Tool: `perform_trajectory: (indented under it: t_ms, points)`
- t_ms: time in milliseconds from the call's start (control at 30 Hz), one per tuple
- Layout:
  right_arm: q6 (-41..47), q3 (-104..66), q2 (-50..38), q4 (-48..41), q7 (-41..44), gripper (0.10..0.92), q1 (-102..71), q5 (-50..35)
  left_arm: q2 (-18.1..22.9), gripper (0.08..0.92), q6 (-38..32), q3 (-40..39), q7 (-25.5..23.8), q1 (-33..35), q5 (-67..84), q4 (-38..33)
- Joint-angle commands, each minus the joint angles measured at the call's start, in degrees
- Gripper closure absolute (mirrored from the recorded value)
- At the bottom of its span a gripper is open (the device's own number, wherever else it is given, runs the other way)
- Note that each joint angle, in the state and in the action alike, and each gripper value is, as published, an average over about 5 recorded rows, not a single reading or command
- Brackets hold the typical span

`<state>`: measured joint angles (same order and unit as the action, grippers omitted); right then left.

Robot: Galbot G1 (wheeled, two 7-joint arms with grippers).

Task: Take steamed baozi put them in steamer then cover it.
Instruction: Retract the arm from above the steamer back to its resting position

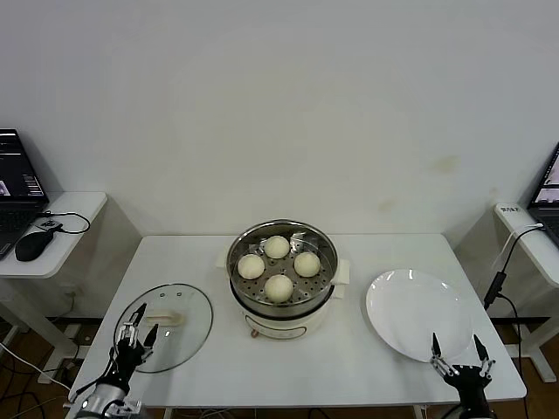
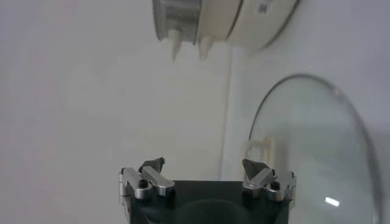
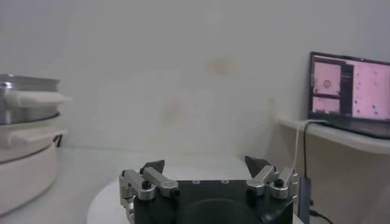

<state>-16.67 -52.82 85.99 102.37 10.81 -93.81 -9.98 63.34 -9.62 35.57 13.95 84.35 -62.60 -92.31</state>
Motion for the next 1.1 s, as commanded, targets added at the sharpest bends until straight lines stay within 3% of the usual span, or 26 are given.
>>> perform_trajectory:
  t_ms: [33, 333, 833, 1100]
  points:
    - [-0.34, -1.26, 1.45, -0.15, 0.10, 0.202, -1.04, 0.31, -1.31, 0.177, -0.25, -1.56, -0.57, -8.72, -3.12, 7.54]
    - [-0.41, -1.57, 1.62, -0.37, 0.34, 0.202, -1.52, 0.71, -1.46, 0.177, -0.31, -2.50, -1.22, -9.53, -3.12, 8.50]
    - [-0.77, -0.20, 1.84, -1.89, 0.55, 0.203, -0.94, 1.69, -2.02, 0.177, 1.67, -0.18, -1.94, -0.77, -0.70, -0.20]
    - [-0.87, 0.10, 1.75, -2.15, 0.60, 0.203, -0.90, 1.84, -1.50, 0.177, 1.64, -0.79, -1.76, -0.61, -1.22, 0.28]
